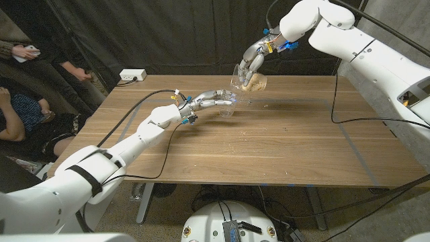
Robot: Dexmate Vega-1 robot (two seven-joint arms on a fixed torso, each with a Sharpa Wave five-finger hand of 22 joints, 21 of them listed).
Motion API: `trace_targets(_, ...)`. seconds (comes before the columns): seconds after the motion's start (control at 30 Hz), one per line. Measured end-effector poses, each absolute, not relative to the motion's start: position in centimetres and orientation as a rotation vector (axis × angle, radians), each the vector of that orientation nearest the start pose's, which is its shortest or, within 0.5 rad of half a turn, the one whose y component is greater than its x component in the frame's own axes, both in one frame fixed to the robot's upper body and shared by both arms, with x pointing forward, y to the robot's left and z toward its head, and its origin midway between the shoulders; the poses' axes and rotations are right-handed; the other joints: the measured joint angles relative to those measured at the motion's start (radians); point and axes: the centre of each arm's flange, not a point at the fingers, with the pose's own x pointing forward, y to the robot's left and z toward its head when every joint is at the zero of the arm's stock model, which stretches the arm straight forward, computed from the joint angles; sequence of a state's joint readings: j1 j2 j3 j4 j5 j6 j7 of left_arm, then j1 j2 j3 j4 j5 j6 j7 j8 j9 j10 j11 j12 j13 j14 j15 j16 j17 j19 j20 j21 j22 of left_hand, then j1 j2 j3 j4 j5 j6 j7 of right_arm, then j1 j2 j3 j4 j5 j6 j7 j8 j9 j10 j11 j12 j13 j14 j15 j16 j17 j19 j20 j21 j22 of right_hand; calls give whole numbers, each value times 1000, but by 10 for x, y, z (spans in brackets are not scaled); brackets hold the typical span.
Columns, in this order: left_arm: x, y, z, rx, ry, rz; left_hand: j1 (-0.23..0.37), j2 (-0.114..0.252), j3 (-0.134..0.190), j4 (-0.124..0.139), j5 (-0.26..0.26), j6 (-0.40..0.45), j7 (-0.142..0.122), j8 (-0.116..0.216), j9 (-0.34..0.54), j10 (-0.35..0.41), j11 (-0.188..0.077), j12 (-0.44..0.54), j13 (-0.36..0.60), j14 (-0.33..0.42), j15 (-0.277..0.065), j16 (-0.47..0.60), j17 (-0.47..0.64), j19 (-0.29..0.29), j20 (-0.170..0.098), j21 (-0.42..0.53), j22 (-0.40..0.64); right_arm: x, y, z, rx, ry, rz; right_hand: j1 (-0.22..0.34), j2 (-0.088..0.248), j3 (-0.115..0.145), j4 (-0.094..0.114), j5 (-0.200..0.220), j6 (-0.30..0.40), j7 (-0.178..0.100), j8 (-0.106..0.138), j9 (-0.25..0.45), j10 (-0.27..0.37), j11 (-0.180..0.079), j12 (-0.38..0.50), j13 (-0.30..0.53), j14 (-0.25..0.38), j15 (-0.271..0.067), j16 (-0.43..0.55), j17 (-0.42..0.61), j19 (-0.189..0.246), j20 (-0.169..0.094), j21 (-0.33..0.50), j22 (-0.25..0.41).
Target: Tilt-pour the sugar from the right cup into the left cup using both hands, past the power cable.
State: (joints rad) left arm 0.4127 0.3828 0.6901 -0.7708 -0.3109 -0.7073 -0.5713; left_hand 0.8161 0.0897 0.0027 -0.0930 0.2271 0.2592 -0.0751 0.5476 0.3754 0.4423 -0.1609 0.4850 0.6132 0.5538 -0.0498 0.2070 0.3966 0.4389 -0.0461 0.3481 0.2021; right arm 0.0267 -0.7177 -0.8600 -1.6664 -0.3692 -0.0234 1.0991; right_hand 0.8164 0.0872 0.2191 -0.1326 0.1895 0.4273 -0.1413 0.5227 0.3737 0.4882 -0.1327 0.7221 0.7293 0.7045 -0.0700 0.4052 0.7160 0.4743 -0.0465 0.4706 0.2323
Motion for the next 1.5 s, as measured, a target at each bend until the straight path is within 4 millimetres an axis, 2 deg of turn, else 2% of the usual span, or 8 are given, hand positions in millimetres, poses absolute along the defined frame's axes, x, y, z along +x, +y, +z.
trace_targets(0.8, 681, 155, 14, 668, -774, -807, 0, 0, -1, -1, 0, 0, 0, 4, 0, -3, -4, -1, -2, 0, 0, 0, 5, 0, 0, 0, 0, 535, -129, 239, -2007, -275, 615, -1, 1, 0, 0, 0, 4, 4, -3, 0, 0, 0, -4, 1, -1, 1, -1, 9, -4, -4, 8, 0)
trace_targets(1.5, 686, 152, 13, 653, -749, -798, 0, 0, -1, -1, 0, 0, 0, 4, 0, -3, -3, -2, -3, 0, 0, 0, 5, 0, 0, 0, 0, 542, -122, 244, -2073, -221, 632, -1, 1, 4, -4, -4, 4, 4, -4, 3, 6, 2, -11, -3, -1, 1, -4, 14, -13, -2, 8, -5)
